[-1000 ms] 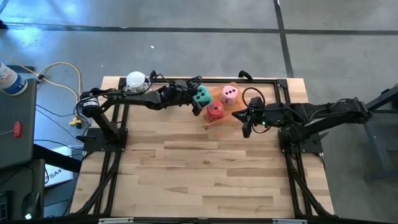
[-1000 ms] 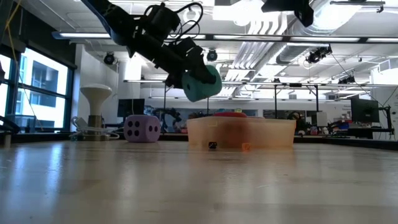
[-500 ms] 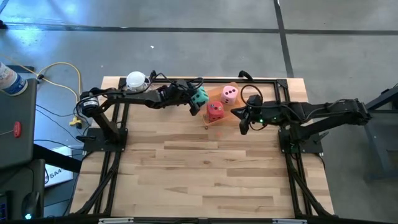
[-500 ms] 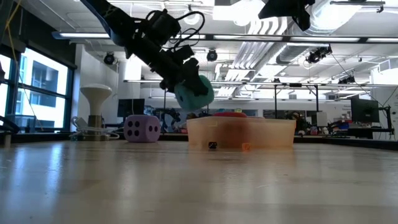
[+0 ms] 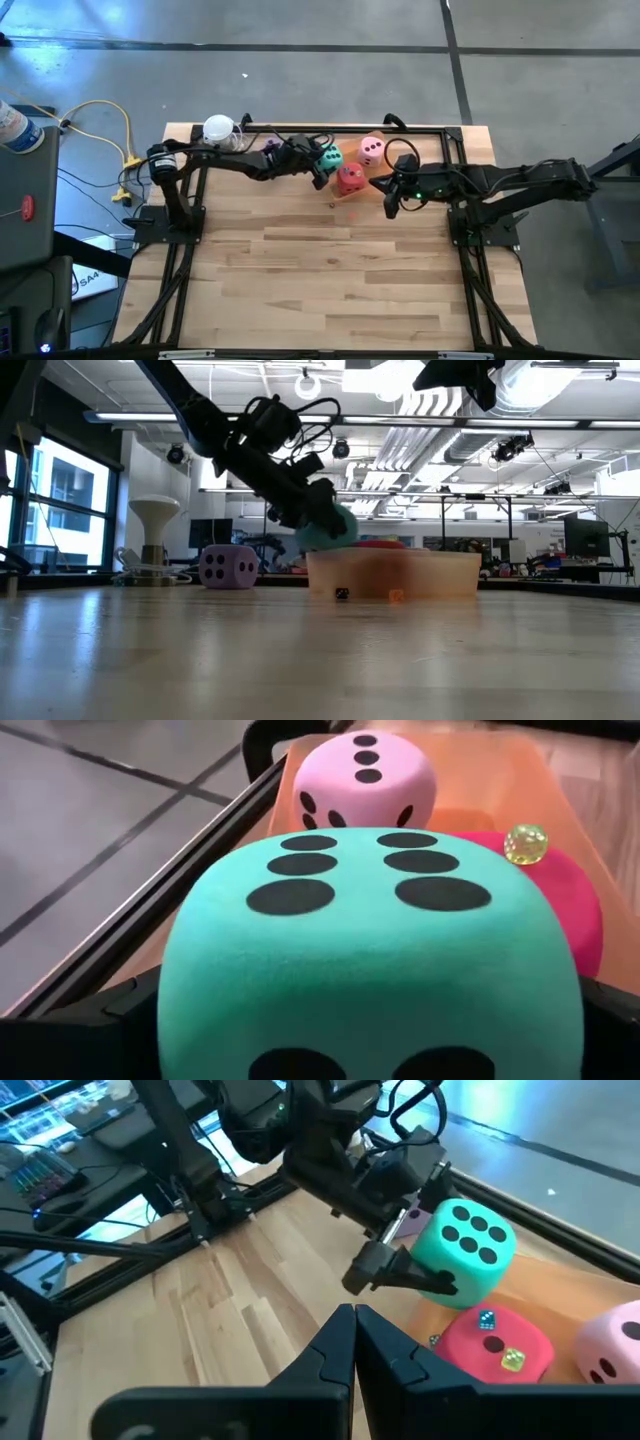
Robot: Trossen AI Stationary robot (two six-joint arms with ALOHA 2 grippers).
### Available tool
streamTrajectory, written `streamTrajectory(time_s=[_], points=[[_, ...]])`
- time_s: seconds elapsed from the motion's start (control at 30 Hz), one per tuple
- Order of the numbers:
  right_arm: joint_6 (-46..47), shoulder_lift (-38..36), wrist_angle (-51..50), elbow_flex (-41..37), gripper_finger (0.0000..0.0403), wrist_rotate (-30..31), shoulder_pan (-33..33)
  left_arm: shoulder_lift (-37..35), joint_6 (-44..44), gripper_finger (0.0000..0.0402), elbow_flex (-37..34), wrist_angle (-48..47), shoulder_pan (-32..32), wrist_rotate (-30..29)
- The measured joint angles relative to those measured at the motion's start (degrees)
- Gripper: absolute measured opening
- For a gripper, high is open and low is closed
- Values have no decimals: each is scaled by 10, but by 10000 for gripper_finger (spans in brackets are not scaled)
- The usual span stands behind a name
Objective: Pick & Place Dice
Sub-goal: Put the large light blue dice into the orange bin
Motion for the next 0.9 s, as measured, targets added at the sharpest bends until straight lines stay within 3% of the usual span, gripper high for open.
streamTrajectory(time_s=[0.2, 0.33, 0.6, 0.77, 0.9], points=[[0, 0, -3, 0, 2, 0, 0, 0, 12, 400, -1, 72, -1, 14], [0, 0, -8, 0, 2, 1, 0, 1, 39, 400, -1, 76, 0, 37], [0, 0, -21, 0, 2, 1, -2, 5, 119, 400, -1, 82, 1, 26], [13, 0, -40, 0, 2, 1, -2, -11, 93, 400, 0, 35, 0, -42], [15, 0, -44, 0, 2, 0, -2, -10, 61, 400, 0, 6, 9, -17]])
